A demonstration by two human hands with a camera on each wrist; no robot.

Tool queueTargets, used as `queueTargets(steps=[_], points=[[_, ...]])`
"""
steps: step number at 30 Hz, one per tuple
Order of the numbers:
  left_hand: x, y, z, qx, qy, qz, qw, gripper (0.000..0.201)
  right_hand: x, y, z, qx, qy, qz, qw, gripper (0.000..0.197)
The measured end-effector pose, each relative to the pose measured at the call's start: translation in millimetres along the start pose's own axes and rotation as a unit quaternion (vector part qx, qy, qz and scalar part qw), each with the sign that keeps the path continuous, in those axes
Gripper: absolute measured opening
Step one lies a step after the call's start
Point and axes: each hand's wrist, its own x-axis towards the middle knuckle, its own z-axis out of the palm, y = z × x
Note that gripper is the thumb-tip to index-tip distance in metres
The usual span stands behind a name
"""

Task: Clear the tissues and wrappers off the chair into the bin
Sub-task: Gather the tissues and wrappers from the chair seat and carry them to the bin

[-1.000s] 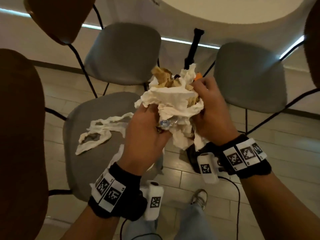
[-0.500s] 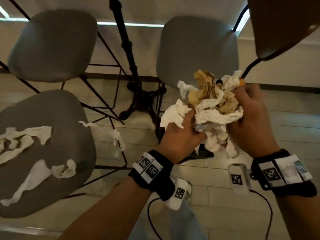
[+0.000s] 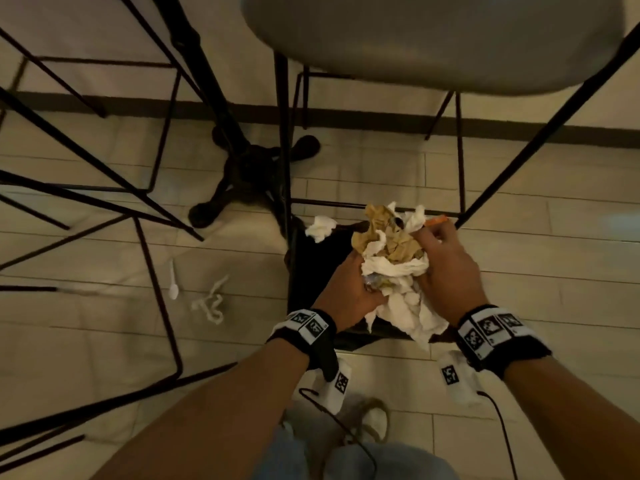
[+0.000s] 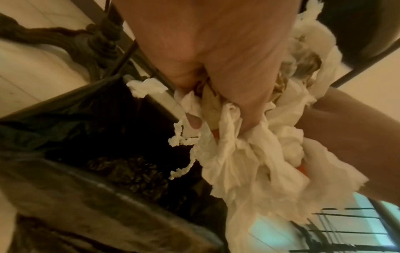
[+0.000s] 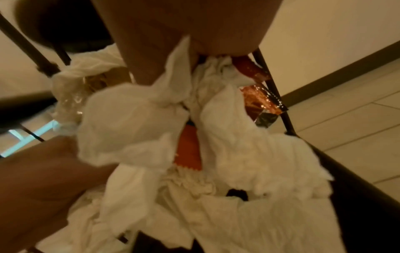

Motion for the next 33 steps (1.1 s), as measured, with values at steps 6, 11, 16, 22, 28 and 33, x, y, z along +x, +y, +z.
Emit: queueTargets(steps=[6, 11, 16, 22, 28, 33], points=[[61, -150, 17, 0.106, -0.045, -0.126, 0.985, 0.101, 26, 47, 102, -0.044, -0.140, 0.035, 0.989, 0.058], [62, -135, 7, 0.187, -0.011, -0.250, 0.950, 0.115, 39, 54, 126, -0.078, -0.211, 0.043, 0.973, 0.073], [69, -149, 2, 0.188, -0.054, -0.295, 0.935, 0.116, 45, 61, 150, -0.101, -0.274, 0.069, 0.954, 0.102], [56, -134, -28, 0.175, -0.110, -0.243, 0.948, 0.040, 50, 58, 157, -0.136, -0.275, 0.070, 0.949, 0.078], [45, -112, -44, 0.337, 0.128, -0.101, 0.927, 0.023, 42, 64, 167, -0.084, -0.420, 0.009, 0.904, 0.041], [56, -108, -64, 0.300, 0.210, -0.146, 0.919, 0.051, 30, 73, 154, 0.000, -0.374, 0.064, 0.925, 0.016]])
